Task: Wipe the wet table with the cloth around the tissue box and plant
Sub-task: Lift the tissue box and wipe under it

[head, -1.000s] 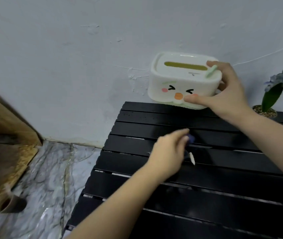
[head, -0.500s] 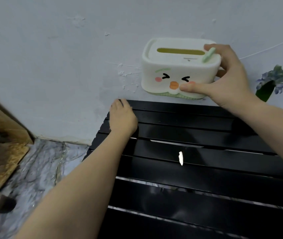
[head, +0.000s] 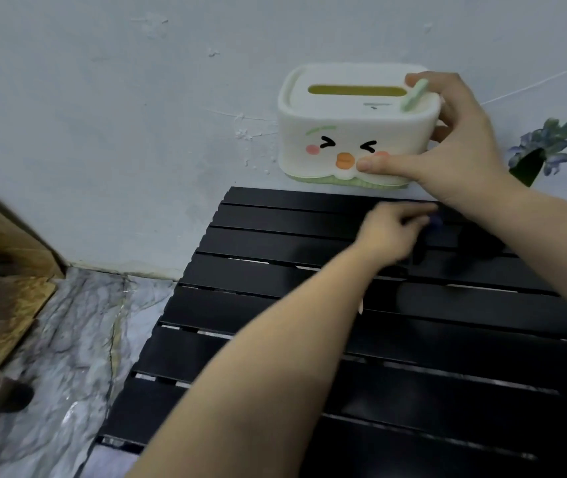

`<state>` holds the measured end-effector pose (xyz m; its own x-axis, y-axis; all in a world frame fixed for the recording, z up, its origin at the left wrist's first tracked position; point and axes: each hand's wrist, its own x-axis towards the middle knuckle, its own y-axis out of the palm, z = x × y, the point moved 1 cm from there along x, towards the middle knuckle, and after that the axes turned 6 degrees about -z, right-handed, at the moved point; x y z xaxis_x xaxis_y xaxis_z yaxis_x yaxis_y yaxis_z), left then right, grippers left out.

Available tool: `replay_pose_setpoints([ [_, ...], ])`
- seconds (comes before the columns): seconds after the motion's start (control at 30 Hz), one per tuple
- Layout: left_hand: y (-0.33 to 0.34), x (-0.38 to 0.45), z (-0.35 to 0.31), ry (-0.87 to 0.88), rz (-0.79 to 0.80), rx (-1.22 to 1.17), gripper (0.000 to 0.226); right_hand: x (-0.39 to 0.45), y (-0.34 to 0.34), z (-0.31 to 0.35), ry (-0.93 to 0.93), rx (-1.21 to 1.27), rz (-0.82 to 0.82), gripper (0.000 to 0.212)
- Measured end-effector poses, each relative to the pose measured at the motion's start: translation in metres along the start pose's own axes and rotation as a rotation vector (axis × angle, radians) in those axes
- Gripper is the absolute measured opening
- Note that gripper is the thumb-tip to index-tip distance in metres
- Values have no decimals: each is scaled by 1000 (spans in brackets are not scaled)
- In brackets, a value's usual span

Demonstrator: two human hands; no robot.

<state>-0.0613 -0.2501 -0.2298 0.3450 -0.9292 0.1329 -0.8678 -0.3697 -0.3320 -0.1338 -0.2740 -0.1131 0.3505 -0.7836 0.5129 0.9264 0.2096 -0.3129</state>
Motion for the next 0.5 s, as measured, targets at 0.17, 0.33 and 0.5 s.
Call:
replay_pose_setpoints([
  [0.17,-116,-4,19,-278,-481,-423,27,1,-5,6,-28,-8,6,90],
  [0.33,-197,-4,78,-150,-414,576,40,2,-5,6,-37,-13,4,89],
  [0.5,-163,-8,72,-11,-356,808,26,4,-3,-2,-31,-3,-10,88],
])
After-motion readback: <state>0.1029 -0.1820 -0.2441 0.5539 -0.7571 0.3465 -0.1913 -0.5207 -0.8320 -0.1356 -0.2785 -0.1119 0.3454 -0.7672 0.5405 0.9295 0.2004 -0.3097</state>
